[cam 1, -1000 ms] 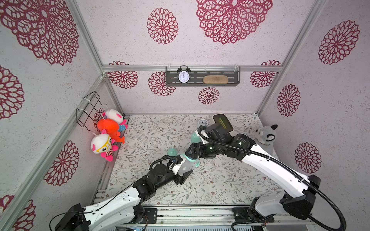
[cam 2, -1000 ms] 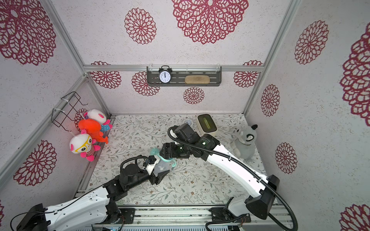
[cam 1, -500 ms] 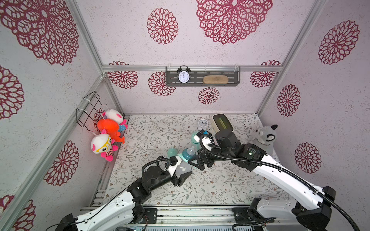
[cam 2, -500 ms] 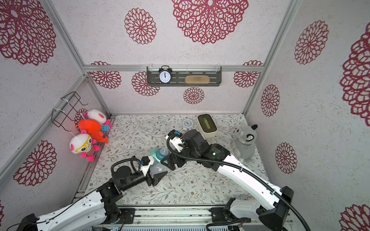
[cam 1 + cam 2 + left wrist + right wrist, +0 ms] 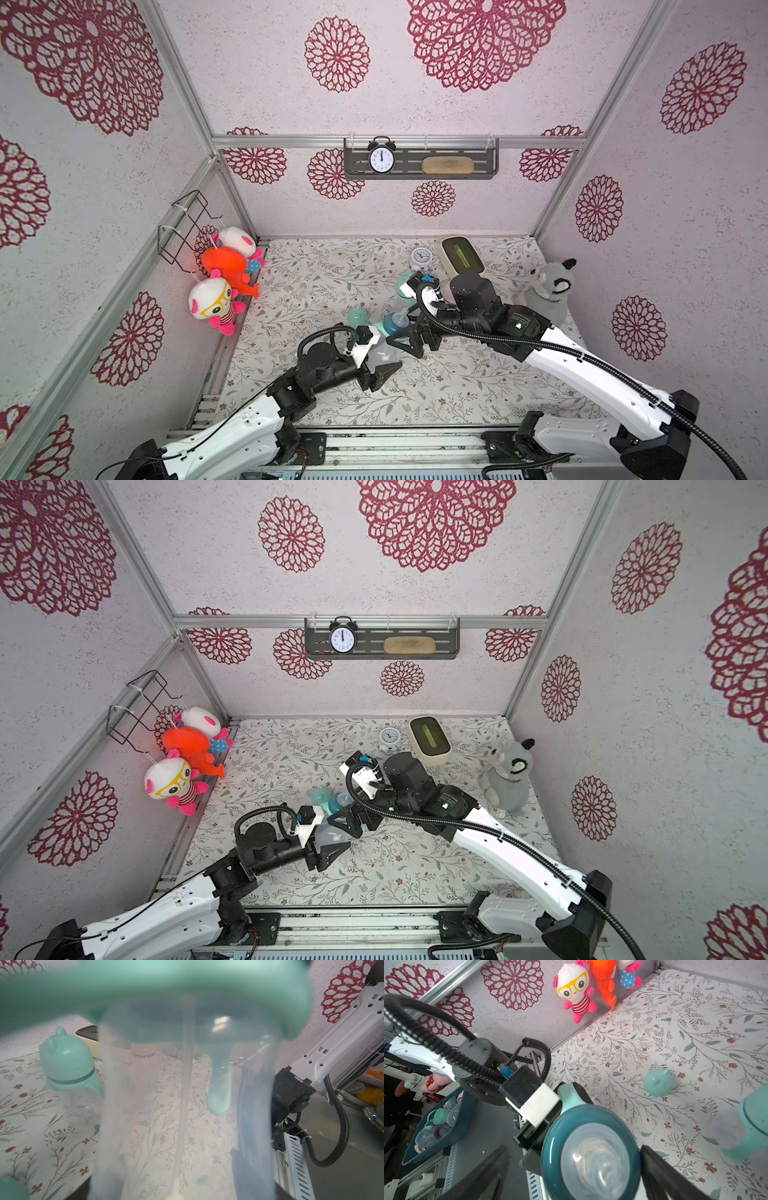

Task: Assemble the baby bottles
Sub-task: Place the baby bottle at the center of the board.

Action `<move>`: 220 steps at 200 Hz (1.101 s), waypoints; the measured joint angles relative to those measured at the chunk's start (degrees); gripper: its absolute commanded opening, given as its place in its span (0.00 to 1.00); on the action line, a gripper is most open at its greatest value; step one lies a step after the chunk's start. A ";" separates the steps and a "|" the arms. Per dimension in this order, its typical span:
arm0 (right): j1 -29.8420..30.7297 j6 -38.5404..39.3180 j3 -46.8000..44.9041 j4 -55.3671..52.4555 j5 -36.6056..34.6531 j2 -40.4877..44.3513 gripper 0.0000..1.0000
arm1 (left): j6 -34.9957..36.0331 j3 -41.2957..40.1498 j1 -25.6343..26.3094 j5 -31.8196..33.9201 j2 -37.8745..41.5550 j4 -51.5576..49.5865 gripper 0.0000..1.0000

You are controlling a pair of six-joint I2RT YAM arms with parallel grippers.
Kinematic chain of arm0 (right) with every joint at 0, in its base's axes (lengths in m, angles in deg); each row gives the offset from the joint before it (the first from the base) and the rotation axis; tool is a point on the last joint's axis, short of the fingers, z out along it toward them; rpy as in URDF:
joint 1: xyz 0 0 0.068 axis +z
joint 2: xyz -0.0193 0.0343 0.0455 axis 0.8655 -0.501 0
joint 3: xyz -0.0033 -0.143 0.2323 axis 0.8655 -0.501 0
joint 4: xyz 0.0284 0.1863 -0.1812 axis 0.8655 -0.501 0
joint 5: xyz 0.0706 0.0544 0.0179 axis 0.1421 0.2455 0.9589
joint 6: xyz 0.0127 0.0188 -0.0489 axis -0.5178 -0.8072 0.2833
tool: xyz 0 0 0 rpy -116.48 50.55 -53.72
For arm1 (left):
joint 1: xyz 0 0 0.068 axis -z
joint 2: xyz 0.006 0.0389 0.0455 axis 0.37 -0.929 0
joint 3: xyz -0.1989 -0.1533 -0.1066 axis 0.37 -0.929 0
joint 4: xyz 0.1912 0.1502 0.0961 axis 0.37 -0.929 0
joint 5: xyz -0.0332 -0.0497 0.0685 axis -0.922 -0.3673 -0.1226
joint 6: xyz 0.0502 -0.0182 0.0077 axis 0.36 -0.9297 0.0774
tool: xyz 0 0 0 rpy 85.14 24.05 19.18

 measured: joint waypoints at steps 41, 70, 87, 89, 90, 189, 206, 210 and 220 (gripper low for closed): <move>0.00 -0.02 -1.25 1.99 0.42 -1.27 0.92 | -0.44 0.02 0.00 -0.42 0.13 0.42 0.00; 0.00 -0.22 -1.70 2.93 0.50 -1.86 0.77 | -0.55 0.02 -0.02 -0.44 0.44 0.57 0.00; 0.00 -0.63 -1.73 3.37 0.68 -2.16 0.62 | -0.72 0.02 -0.11 -0.39 0.44 0.44 0.25; 0.00 -0.50 -1.73 3.43 0.68 -2.19 0.59 | -0.68 0.02 -0.11 -0.28 0.44 0.39 0.30; 0.00 -0.68 -1.73 3.43 0.68 -2.19 0.58 | -0.61 0.02 -0.11 -0.26 0.46 0.39 0.32; 0.31 -2.69 -7.15 1.68 -19.41 -1.33 0.47 | -3.63 3.54 -0.63 14.34 1.29 -8.92 0.98; 0.31 -2.75 -10.54 2.05 -24.35 -0.59 0.47 | -4.87 5.11 -1.79 18.71 1.29 -11.76 0.98; 0.31 -2.73 -11.43 2.19 -25.44 -0.42 0.47 | -5.22 5.53 -2.27 19.74 1.27 -12.50 0.98; 0.31 -2.78 -13.55 2.69 -28.00 -0.15 0.47 | -6.08 6.54 -3.56 21.86 1.16 -14.34 0.98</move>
